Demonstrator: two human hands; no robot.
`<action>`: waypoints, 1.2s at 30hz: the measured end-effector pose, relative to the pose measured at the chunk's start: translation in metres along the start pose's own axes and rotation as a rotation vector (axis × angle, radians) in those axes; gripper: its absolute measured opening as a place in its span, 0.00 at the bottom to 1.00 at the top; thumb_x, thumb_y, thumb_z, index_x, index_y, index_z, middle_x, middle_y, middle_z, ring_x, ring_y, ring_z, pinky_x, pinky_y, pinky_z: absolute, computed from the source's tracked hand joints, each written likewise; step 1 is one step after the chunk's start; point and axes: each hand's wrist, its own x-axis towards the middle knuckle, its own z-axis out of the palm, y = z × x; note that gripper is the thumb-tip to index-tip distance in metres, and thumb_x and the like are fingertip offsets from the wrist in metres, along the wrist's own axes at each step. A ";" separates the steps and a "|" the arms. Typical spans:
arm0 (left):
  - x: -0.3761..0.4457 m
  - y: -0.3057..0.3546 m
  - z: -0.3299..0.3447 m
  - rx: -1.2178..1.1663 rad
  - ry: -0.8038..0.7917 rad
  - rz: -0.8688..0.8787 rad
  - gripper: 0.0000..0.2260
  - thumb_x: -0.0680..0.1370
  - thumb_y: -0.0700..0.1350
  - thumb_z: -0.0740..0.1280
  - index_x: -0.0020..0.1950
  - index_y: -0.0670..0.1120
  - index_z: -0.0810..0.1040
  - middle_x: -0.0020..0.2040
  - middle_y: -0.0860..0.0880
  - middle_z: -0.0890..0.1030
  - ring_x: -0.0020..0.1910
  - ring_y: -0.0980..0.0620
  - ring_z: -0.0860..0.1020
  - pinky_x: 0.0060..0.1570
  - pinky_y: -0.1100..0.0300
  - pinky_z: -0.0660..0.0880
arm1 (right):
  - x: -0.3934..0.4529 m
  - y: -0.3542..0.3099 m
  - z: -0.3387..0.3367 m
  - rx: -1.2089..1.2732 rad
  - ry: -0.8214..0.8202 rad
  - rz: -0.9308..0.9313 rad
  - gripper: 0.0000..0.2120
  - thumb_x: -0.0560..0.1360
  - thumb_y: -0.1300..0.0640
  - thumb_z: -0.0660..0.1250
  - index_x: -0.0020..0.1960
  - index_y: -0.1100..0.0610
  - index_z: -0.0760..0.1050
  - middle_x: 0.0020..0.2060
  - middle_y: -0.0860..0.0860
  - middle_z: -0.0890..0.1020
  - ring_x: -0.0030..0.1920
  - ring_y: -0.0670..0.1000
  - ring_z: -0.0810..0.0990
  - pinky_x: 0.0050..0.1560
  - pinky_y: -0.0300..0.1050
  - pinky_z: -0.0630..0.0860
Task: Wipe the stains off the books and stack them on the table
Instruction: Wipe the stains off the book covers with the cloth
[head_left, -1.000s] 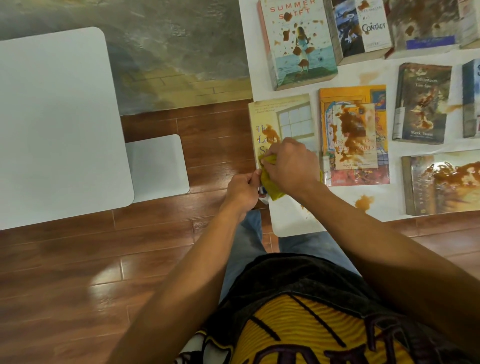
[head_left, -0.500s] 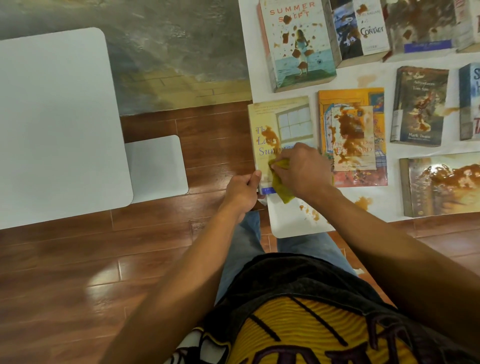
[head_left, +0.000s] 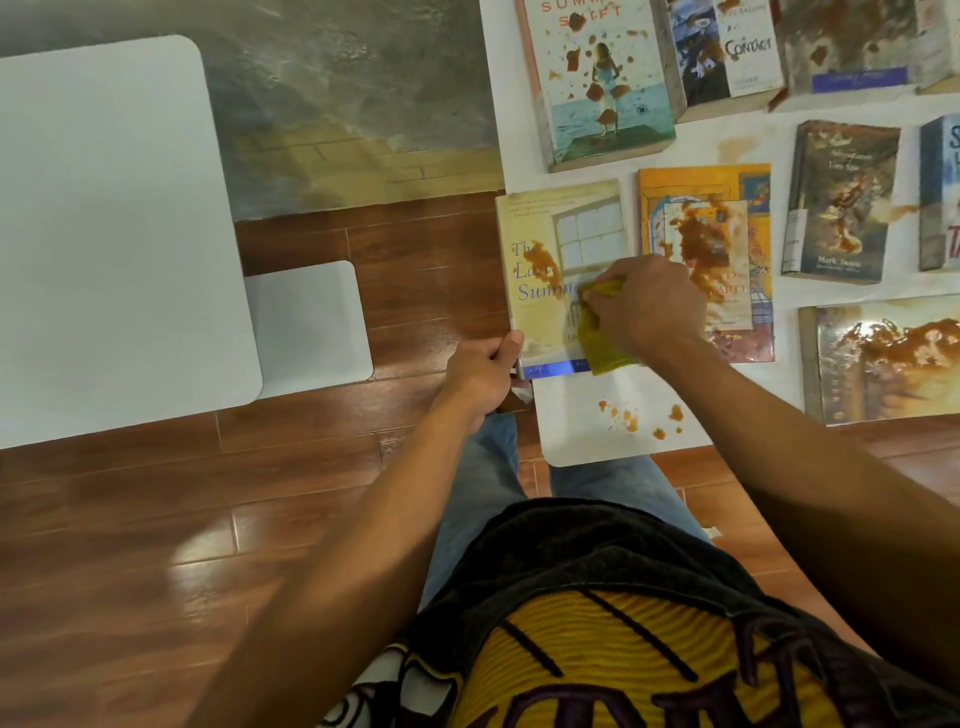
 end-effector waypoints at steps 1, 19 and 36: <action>0.000 -0.001 0.000 -0.001 -0.003 -0.003 0.16 0.84 0.52 0.61 0.59 0.42 0.82 0.52 0.48 0.86 0.46 0.52 0.85 0.51 0.57 0.83 | 0.001 0.000 0.001 0.018 0.016 0.028 0.10 0.76 0.45 0.70 0.53 0.47 0.83 0.53 0.51 0.83 0.49 0.55 0.82 0.45 0.47 0.77; 0.002 0.008 -0.004 -0.346 -0.095 -0.308 0.25 0.82 0.65 0.53 0.53 0.49 0.83 0.32 0.54 0.82 0.39 0.55 0.80 0.43 0.62 0.76 | -0.040 -0.008 0.029 -0.106 -0.222 -0.359 0.12 0.73 0.39 0.72 0.52 0.44 0.84 0.49 0.50 0.80 0.51 0.54 0.79 0.45 0.47 0.76; 0.001 -0.003 0.016 -0.003 0.132 0.061 0.14 0.80 0.51 0.70 0.60 0.45 0.84 0.50 0.50 0.86 0.36 0.57 0.83 0.30 0.69 0.75 | 0.000 -0.006 0.008 -0.138 -0.067 -0.321 0.11 0.75 0.40 0.70 0.52 0.44 0.84 0.49 0.49 0.80 0.49 0.53 0.79 0.40 0.44 0.71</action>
